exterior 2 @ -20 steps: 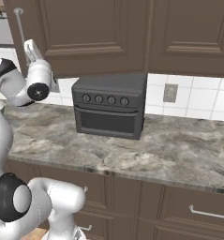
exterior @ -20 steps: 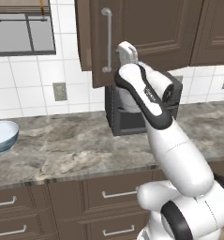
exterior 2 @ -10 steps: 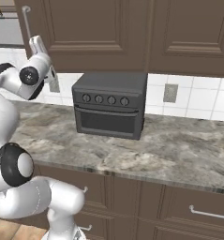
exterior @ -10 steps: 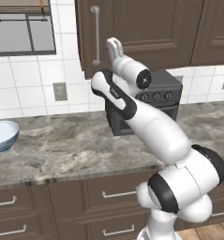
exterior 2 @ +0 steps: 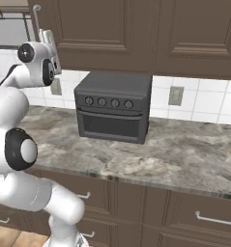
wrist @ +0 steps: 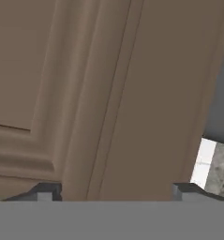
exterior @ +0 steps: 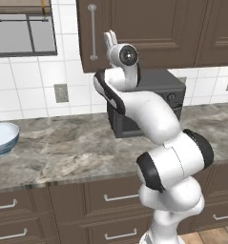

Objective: Open the cabinet and move the ladle to the pot. Then close the cabinet.

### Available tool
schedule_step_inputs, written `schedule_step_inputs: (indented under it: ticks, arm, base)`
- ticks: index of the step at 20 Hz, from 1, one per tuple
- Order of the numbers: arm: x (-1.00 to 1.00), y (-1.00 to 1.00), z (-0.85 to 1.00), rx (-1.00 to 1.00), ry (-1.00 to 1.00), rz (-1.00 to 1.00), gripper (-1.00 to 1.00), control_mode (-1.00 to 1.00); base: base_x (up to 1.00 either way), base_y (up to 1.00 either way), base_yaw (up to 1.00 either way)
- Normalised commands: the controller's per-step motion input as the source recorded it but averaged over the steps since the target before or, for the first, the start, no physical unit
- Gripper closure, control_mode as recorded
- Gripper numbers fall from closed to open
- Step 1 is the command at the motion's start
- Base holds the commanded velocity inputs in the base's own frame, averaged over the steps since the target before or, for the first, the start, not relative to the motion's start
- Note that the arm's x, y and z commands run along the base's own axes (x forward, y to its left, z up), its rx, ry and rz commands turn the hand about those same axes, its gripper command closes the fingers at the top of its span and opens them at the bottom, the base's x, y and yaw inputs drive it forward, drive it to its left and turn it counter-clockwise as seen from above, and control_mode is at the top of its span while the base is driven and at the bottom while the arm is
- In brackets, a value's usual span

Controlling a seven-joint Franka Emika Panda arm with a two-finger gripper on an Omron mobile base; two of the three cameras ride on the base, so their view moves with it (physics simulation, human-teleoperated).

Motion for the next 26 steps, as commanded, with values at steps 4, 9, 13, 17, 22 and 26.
schedule_step_inputs:
  ticks: [4,9,13,17,22,26]
  arm:
    - [0.53,0.00,0.21,0.00,0.28,-0.13,-1.00,-1.00]
    - [0.49,0.00,0.06,0.00,0.29,-0.11,-1.00,-1.00]
    - [0.39,0.00,-0.01,0.00,0.27,-0.11,-1.00,-1.00]
    - [0.43,-0.06,-0.12,-0.02,0.22,-0.11,-1.00,-1.00]
    - [0.55,-0.21,-0.40,-0.11,0.04,-0.02,-1.00,-1.00]
    - [0.63,-0.29,-0.56,-0.10,0.00,0.00,-1.00,-1.00]
  base:
    - [0.00,0.00,0.00]
    - [0.00,0.00,0.00]
    - [0.00,0.00,0.00]
    - [0.00,0.00,0.00]
    - [0.00,0.00,0.00]
    - [0.00,0.00,0.00]
